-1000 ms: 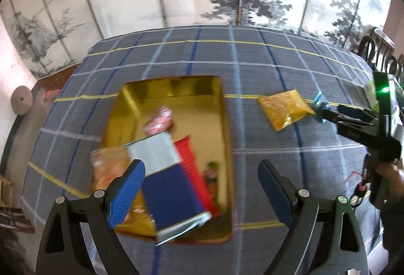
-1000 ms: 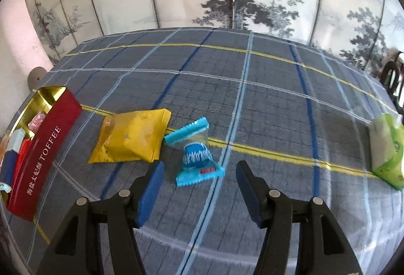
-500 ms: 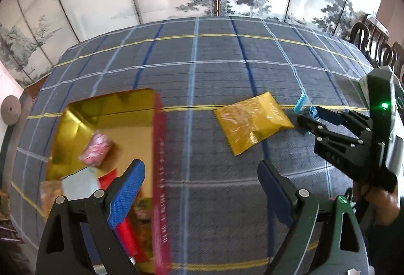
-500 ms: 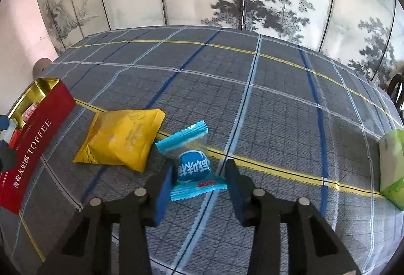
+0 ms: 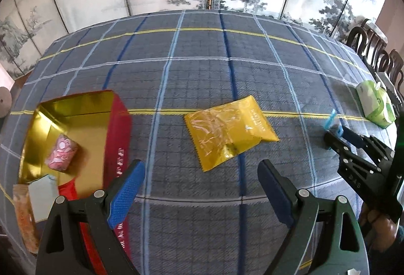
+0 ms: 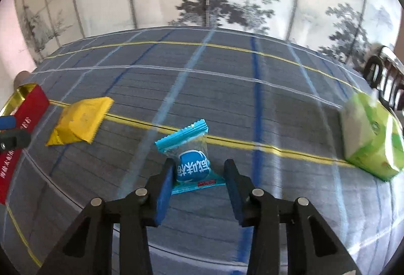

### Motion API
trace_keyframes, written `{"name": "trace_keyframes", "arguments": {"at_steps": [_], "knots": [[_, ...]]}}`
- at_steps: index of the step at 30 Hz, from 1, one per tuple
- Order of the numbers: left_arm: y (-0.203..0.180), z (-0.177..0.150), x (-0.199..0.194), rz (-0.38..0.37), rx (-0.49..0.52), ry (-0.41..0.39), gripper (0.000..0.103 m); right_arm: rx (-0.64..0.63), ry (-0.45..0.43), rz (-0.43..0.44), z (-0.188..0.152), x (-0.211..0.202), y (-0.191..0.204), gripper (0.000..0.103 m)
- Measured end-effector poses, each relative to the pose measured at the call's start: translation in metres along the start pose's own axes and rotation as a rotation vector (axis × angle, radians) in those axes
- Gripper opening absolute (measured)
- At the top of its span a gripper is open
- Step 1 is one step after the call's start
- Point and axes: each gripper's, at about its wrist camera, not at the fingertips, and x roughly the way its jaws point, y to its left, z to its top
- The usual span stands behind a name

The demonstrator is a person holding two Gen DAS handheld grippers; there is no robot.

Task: Organize snacks
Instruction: 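Grasp the blue-wrapped candy with the right gripper while left tool approaches yellow packet, then grasp the yellow foil packet with the left gripper and lift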

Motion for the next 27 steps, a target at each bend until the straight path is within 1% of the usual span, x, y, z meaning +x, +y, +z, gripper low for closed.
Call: {"name": "trace_keyframes", "arguments": {"at_steps": [5, 7, 8, 13, 17, 21, 27], "knots": [[-0.01, 0.006, 0.007, -0.009, 0.018, -0.008, 0.089, 0.031, -0.002, -0.039, -0.008, -0.006, -0.022, 0.04], [-0.013, 0.008, 0.01, -0.005, 0.028, -0.008, 0.091, 0.048, -0.002, -0.039, -0.01, -0.007, -0.029, 0.04], [-0.014, 0.009, 0.011, -0.008, 0.033, -0.007, 0.094, 0.052, -0.002, -0.042, -0.011, -0.008, -0.032, 0.04], [-0.018, 0.015, 0.017, -0.029, 0.041, -0.016, 0.098, 0.057, -0.001, -0.047, -0.01, -0.007, -0.033, 0.041], [-0.022, 0.019, 0.022, -0.025, 0.054, -0.03, 0.1, 0.059, -0.001, -0.041, -0.01, -0.007, -0.033, 0.041], [-0.028, 0.025, 0.033, -0.016, 0.071, -0.01, 0.101, 0.059, -0.001, -0.041, -0.01, -0.007, -0.033, 0.041], [-0.03, 0.032, 0.045, -0.017, 0.06, 0.008, 0.101, 0.059, -0.001, -0.041, -0.01, -0.008, -0.033, 0.042]]}}
